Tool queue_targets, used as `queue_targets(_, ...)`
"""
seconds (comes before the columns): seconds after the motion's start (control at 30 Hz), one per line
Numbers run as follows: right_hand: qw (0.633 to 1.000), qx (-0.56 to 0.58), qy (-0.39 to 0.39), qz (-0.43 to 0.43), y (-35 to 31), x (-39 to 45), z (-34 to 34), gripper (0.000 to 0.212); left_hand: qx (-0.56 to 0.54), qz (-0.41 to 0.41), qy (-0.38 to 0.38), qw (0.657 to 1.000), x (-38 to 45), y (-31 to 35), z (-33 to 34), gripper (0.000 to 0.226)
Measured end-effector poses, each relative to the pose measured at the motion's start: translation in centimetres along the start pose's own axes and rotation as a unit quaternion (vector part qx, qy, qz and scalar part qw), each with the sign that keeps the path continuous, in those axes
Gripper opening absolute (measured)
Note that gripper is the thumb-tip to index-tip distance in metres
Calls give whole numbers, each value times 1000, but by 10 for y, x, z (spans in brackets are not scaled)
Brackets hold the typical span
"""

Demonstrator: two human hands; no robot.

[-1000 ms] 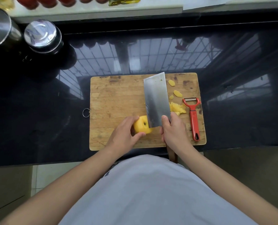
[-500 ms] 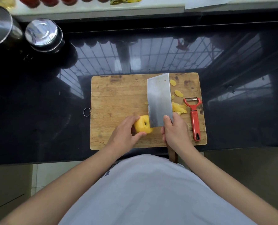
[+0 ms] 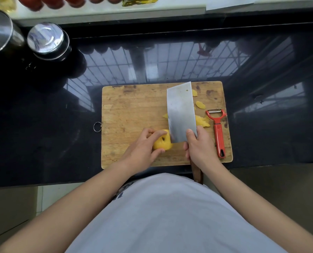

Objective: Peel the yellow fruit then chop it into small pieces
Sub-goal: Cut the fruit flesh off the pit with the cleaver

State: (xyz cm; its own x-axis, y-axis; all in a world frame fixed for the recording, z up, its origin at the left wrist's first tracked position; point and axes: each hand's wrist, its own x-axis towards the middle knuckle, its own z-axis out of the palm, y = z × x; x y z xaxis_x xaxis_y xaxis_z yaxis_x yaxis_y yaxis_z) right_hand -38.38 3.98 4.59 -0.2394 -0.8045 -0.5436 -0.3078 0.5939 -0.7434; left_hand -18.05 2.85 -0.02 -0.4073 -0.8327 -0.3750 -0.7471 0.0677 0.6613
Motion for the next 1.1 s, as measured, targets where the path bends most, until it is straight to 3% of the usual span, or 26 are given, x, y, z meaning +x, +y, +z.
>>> queue_targets(0.77, 999, -21, -38, -9, -1, 4, -2, 20, -4, 10, 6, 1000, -2, -2, 1, 45)
queue_targets(1.1, 998, -22, -57, -13, -6, 10, -1, 17, -38, -38, 25, 998, 1, 0, -1, 66)
